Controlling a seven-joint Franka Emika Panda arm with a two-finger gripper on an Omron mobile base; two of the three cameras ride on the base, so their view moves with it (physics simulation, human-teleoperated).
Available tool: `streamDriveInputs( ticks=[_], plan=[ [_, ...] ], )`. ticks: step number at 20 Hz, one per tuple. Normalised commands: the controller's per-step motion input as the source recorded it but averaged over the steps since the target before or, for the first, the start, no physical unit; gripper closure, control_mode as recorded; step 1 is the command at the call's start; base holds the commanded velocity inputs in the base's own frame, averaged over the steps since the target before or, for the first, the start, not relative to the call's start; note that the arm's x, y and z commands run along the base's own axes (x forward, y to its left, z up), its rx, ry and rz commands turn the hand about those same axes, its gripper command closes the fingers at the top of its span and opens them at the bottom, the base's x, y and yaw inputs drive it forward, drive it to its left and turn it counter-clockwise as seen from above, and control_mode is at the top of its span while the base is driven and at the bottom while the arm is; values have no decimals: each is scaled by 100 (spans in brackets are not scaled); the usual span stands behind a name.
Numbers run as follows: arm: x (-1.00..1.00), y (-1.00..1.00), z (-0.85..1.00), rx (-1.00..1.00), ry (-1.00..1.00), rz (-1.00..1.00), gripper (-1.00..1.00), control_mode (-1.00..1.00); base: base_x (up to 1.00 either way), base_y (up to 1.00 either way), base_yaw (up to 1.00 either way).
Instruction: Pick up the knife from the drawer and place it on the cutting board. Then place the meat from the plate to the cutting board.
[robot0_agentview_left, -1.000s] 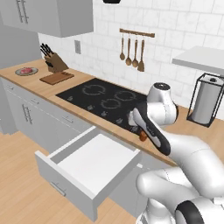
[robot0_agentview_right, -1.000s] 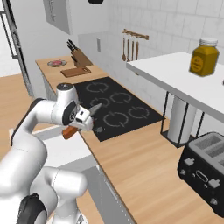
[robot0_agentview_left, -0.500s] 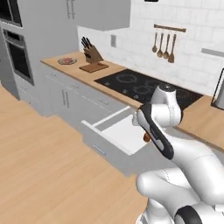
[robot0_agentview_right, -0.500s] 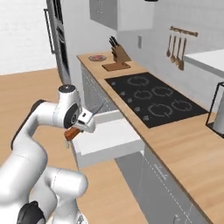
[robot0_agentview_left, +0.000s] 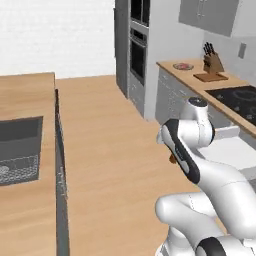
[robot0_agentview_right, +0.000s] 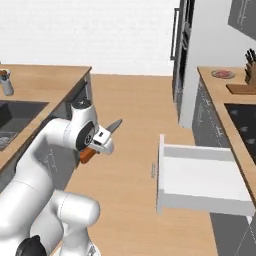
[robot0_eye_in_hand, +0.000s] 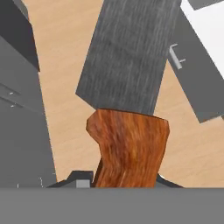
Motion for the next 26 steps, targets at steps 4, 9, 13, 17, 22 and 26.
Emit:
streamDriveInputs(
  ticks=[4,9,13,17,22,26],
  plan=[
    [0,0,0,0,0,0,100,100,-13,0,92],
    [0,0,0,0,0,0,100,100,-6,0,92],
    [0,0,0,0,0,0,100,100,-2,0,84],
    [0,0,0,0,0,0,100,100,-10,0,81],
    [0,0,0,0,0,0,100,100,-8,0,78],
    [0,0,0,0,0,0,100,100,0,-1,67]
  ],
)
